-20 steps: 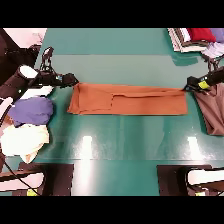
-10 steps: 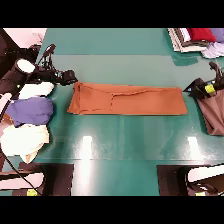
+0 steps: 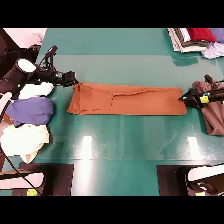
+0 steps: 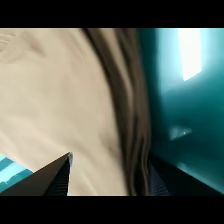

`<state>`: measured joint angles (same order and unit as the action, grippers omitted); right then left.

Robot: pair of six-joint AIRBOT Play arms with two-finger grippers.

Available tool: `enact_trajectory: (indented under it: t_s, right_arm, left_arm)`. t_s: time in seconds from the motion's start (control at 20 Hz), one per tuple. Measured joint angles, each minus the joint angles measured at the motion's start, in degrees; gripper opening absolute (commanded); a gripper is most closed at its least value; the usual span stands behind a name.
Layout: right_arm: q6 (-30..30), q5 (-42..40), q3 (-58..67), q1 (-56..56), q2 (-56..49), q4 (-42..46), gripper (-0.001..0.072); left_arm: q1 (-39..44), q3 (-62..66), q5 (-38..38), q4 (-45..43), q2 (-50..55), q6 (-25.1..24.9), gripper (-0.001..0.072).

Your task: Fold the shirts.

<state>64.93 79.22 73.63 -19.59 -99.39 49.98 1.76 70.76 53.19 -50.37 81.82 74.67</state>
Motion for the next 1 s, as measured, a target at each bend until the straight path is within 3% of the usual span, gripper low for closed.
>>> enact_trajectory:
  t_s: [0.15,0.2,0.5,1.0]
  right_arm:
    - [-0.9,0.3,1.7,2.6,-2.2,0.0,0.0073]
    - [-1.3,0.8,2.3,3.5,-2.6,0.5,0.0012]
    - [-3.1,7.5,7.1,5.4,-0.8,-0.6,0.0012]
    - [6.8,11.4,19.6,10.5,13.6,-7.5,0.0012]
  left_arm:
    - [0.7,0.0,0.5,0.6,0.7,0.3,0.0025]
    - [1.4,0.0,0.6,0.9,1.0,0.3,0.0024]
    - [9.9,4.2,-0.5,1.4,6.1,1.8,0.0024]
    - [28.6,23.7,-1.4,1.7,24.7,5.0,0.0025]
